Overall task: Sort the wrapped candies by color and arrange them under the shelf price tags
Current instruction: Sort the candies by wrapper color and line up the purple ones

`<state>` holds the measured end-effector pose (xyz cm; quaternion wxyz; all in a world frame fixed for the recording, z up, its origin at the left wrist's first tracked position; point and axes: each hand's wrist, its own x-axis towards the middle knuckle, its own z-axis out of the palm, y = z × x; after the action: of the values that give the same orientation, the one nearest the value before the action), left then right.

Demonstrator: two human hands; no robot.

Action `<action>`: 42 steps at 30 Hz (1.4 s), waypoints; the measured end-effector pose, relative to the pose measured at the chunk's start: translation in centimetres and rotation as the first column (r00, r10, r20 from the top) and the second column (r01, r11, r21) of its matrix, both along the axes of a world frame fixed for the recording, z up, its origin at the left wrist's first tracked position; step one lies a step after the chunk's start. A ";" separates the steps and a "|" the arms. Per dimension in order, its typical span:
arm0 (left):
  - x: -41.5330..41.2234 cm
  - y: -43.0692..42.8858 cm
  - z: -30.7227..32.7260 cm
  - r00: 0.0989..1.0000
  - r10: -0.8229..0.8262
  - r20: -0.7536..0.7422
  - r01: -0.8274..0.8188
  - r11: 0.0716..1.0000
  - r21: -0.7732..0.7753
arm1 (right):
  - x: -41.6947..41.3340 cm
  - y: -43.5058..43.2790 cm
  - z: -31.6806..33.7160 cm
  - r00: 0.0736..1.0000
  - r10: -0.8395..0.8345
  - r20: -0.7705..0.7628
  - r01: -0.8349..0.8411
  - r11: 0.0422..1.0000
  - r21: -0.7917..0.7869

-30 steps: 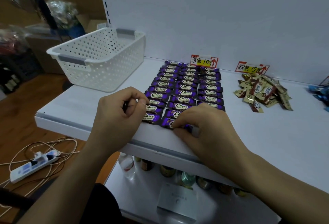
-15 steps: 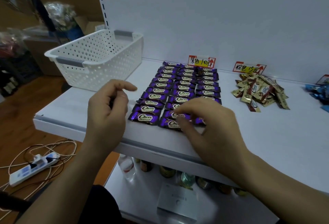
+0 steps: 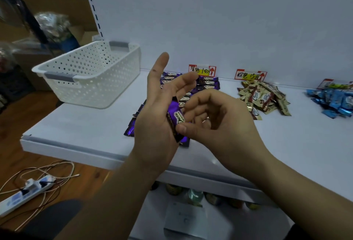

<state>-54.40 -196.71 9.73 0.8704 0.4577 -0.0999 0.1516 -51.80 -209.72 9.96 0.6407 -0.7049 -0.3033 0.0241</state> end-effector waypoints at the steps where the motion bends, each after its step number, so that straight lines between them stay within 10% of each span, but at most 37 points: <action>1: 0.1 -0.1 -0.3 0.999 0.039 -0.009 -0.038 0.998 0.050 | 0.1 -0.2 -0.1 1.000 0.022 -0.014 -0.022 1.000 -0.019; 4: 0.1 1.0 -1.2 0.985 0.157 0.065 -0.170 0.920 0.354 | 0.5 -1.4 -0.7 1.000 0.010 0.006 -0.009 0.991 -0.132; 7: 0.3 4.0 -2.8 0.887 0.243 0.394 -0.460 0.375 0.805 | 1.2 -3.4 -1.7 0.977 -0.095 0.190 0.147 0.947 -0.287; 9: 0.6 5.7 -3.7 0.858 0.213 0.468 -0.491 0.068 0.869 | 1.1 -4.5 -2.2 0.950 -0.118 0.290 0.215 0.919 -0.331; 13: 0.8 5.9 -4.8 0.884 0.149 0.442 -0.430 -0.108 0.896 | 0.7 -6.0 -3.1 0.930 -0.080 0.360 0.231 0.887 -0.399; 42: 0.2 5.5 -4.8 0.905 0.194 0.379 -0.335 -0.227 0.915 | 0.2 -5.1 -4.1 0.859 -0.097 0.503 0.382 0.774 -0.504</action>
<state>-54.15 -191.23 4.90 0.1575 0.9540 -0.1190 0.2256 -51.65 -214.79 5.88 0.3003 -0.8872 -0.3248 -0.1309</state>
